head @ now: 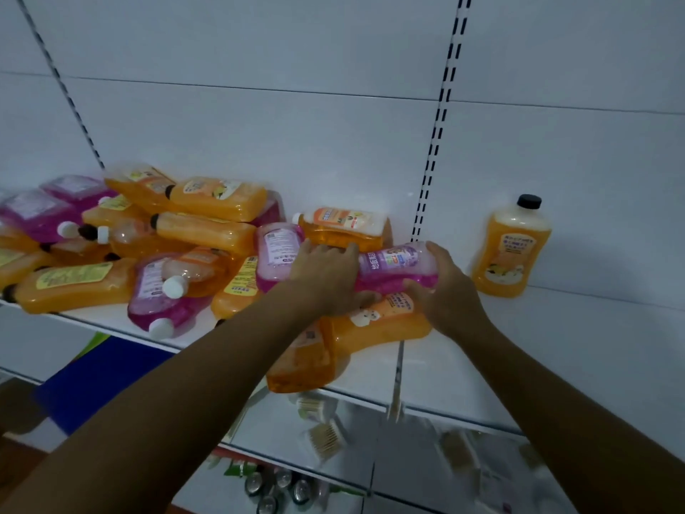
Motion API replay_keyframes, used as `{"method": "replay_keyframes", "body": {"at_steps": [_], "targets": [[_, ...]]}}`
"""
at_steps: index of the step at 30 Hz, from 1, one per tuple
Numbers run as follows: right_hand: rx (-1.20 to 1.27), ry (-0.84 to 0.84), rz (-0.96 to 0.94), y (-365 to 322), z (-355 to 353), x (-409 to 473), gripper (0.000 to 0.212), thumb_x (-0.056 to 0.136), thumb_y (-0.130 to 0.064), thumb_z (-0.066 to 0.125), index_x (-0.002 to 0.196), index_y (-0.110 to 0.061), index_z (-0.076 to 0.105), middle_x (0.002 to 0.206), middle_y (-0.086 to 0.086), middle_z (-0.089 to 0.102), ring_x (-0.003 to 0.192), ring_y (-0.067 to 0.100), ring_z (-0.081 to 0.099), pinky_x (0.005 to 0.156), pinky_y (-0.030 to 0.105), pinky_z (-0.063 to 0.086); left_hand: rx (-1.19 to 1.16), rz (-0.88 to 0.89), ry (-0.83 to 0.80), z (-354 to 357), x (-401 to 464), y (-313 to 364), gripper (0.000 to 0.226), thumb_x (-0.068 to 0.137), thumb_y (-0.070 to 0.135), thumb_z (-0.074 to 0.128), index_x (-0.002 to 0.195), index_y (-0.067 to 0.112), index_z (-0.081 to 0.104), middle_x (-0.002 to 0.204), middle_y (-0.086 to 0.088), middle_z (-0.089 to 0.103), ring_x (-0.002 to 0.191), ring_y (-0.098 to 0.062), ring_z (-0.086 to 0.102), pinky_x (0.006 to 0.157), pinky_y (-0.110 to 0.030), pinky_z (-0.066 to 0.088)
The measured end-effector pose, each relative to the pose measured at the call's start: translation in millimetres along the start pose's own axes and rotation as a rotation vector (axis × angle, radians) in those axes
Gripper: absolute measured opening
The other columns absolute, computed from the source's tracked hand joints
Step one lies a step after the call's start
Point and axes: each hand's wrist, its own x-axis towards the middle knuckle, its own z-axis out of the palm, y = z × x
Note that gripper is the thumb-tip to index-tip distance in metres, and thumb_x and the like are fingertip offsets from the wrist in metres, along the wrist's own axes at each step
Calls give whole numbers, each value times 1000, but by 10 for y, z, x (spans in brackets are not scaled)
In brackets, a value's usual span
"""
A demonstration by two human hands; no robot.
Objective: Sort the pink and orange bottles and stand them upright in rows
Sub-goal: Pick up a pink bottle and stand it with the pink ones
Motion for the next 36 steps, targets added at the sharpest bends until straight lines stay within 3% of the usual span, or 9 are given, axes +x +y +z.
{"method": "replay_keyframes", "body": {"at_steps": [9, 14, 17, 20, 23, 25, 28, 32, 36], "targets": [[155, 51, 60, 104, -72, -63, 61, 85, -15, 72, 139, -13, 44, 129, 5, 59, 104, 11, 58, 64, 5, 48, -228, -62, 66, 109, 105, 108, 63, 77, 60, 68, 126, 25, 48, 121, 1, 62, 113, -23, 59, 102, -47, 43], [349, 109, 83, -5, -215, -170, 65, 82, -18, 75, 139, -13, 44, 118, -5, 55, 106, 8, 55, 72, 15, 51, -485, -39, 257, -56, -29, 119, 81, 70, 45, 81, 138, 20, 45, 131, -4, 58, 122, -26, 52, 99, -51, 47], [455, 109, 52, -141, -259, -199, 60, 84, -26, 73, 137, -21, 47, 118, -9, 58, 108, 10, 57, 85, 33, 56, -483, -53, 364, -264, -188, 103, 100, 71, 40, 83, 151, 16, 27, 148, -6, 42, 138, -27, 33, 110, -49, 36], [497, 89, 20, -322, -172, -197, 57, 85, -30, 71, 137, -25, 47, 124, -6, 60, 108, 4, 58, 86, 32, 56, -461, -101, 414, -419, -428, -18, 110, 70, 47, 81, 153, 13, 17, 153, -8, 34, 143, -27, 22, 111, -48, 31], [525, 28, -23, -621, 57, -220, 62, 86, -30, 71, 141, -26, 43, 130, -7, 58, 110, 2, 58, 80, 21, 56, -467, -183, 433, -456, -732, -350, 105, 65, 53, 82, 147, 13, 30, 146, -10, 40, 138, -28, 30, 107, -47, 38], [531, -25, -68, -886, 264, -259, 62, 87, -29, 71, 142, -26, 43, 126, -21, 55, 104, -4, 57, 73, 11, 52, -483, -223, 458, -449, -979, -656, 82, 62, 54, 83, 128, 16, 51, 125, -6, 55, 121, -25, 46, 93, -41, 47], [522, -109, -113, -1321, 679, -310, 67, 84, -33, 73, 142, -28, 41, 128, -15, 56, 109, 3, 57, 80, 22, 53, -498, -266, 491, -434, -1402, -1131, 52, 64, 45, 86, 104, 22, 61, 90, 11, 57, 88, -11, 58, 70, -21, 44], [516, -215, -202, -1975, 1440, -394, 76, 77, -23, 81, 142, -25, 42, 128, -7, 57, 113, 6, 57, 77, 10, 49, -484, -378, 514, -281, -1947, -1980, 67, 61, 62, 81, 114, 26, 60, 103, 5, 63, 96, -14, 58, 79, -36, 55], [516, -291, -243, -2671, 2264, -503, 79, 77, -24, 81, 144, -25, 39, 130, -3, 57, 116, 10, 57, 91, 30, 54, -497, -448, 574, -255, -2561, -2772, 73, 60, 73, 72, 116, 29, 59, 109, 7, 63, 103, -13, 58, 84, -38, 55]]}}
